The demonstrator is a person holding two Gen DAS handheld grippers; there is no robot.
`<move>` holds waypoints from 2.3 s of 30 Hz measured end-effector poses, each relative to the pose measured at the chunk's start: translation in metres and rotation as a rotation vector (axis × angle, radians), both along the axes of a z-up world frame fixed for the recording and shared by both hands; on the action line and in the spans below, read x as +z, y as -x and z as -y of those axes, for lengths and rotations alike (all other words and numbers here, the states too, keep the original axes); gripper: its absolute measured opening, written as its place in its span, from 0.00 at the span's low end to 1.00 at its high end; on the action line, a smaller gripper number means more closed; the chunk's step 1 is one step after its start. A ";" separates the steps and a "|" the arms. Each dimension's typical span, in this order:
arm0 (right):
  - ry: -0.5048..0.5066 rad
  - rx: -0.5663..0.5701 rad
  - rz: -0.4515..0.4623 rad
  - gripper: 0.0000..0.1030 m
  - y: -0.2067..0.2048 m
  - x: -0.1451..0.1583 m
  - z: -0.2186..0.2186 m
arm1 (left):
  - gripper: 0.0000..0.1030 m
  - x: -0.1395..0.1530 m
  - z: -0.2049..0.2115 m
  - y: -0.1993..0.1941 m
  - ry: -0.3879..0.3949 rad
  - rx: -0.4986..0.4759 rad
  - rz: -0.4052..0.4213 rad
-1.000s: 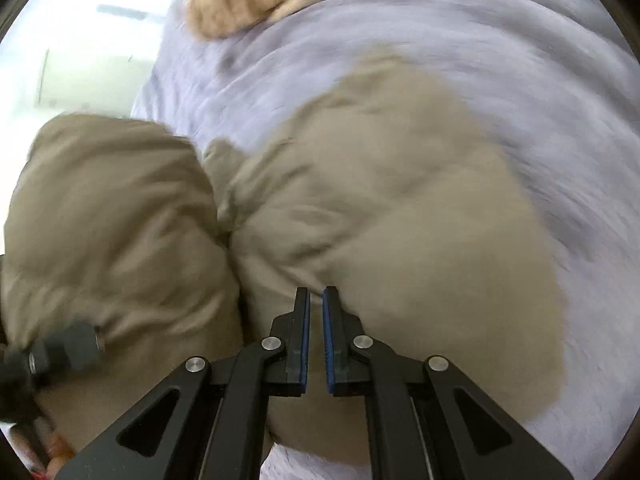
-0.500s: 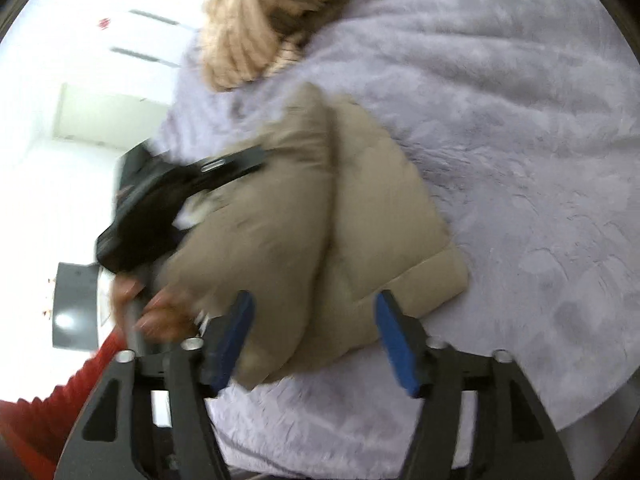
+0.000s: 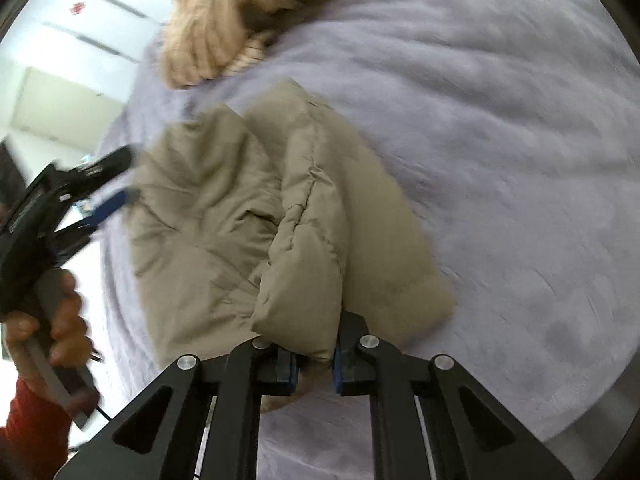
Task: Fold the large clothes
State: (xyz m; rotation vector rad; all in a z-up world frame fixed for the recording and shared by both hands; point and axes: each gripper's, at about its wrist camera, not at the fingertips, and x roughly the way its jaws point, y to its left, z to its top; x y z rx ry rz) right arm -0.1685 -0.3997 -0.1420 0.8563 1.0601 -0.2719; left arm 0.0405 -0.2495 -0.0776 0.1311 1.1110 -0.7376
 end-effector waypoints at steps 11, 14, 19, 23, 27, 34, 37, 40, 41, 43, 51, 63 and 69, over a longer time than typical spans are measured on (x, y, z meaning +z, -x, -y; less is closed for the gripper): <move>0.013 -0.044 -0.061 0.12 0.020 -0.029 0.012 | 0.76 -0.068 0.013 -0.036 -0.164 0.122 0.114; 0.002 -0.081 -0.094 0.13 0.025 -0.046 0.024 | 0.76 -0.082 0.047 -0.026 -0.171 0.081 0.106; -0.041 -0.087 -0.136 0.17 0.025 -0.070 0.036 | 0.76 -0.095 0.069 -0.018 -0.197 0.051 0.104; -0.078 -0.086 -0.162 0.21 0.026 -0.056 0.046 | 0.76 -0.096 0.068 -0.018 -0.207 0.048 0.103; 0.028 -0.112 -0.100 0.21 0.043 -0.010 0.056 | 0.76 -0.097 0.065 -0.020 -0.205 0.054 0.096; 0.139 0.019 -0.012 0.21 0.005 0.017 0.046 | 0.77 -0.096 0.064 -0.020 -0.215 0.054 0.113; 0.133 0.053 -0.108 0.21 -0.008 -0.020 0.036 | 0.77 -0.094 0.062 -0.019 -0.220 0.054 0.119; 0.097 0.050 -0.168 0.21 -0.010 -0.047 0.031 | 0.77 -0.090 0.059 -0.017 -0.220 0.056 0.120; 0.090 0.049 -0.173 0.21 -0.011 -0.050 0.030 | 0.77 -0.085 0.058 -0.014 -0.229 0.059 0.130; 0.092 0.053 -0.179 0.21 -0.012 -0.050 0.030 | 0.77 -0.075 0.055 -0.008 -0.249 0.063 0.150; 0.074 0.050 -0.159 0.21 -0.026 -0.036 0.047 | 0.77 -0.041 0.009 0.020 -0.295 0.115 0.099; 0.143 0.067 -0.122 0.35 -0.033 0.002 0.069 | 0.99 -0.042 -0.051 0.039 -0.325 0.236 -0.032; 0.113 0.112 -0.110 0.53 -0.046 -0.004 0.077 | 0.99 -0.049 -0.056 0.034 -0.306 0.240 -0.078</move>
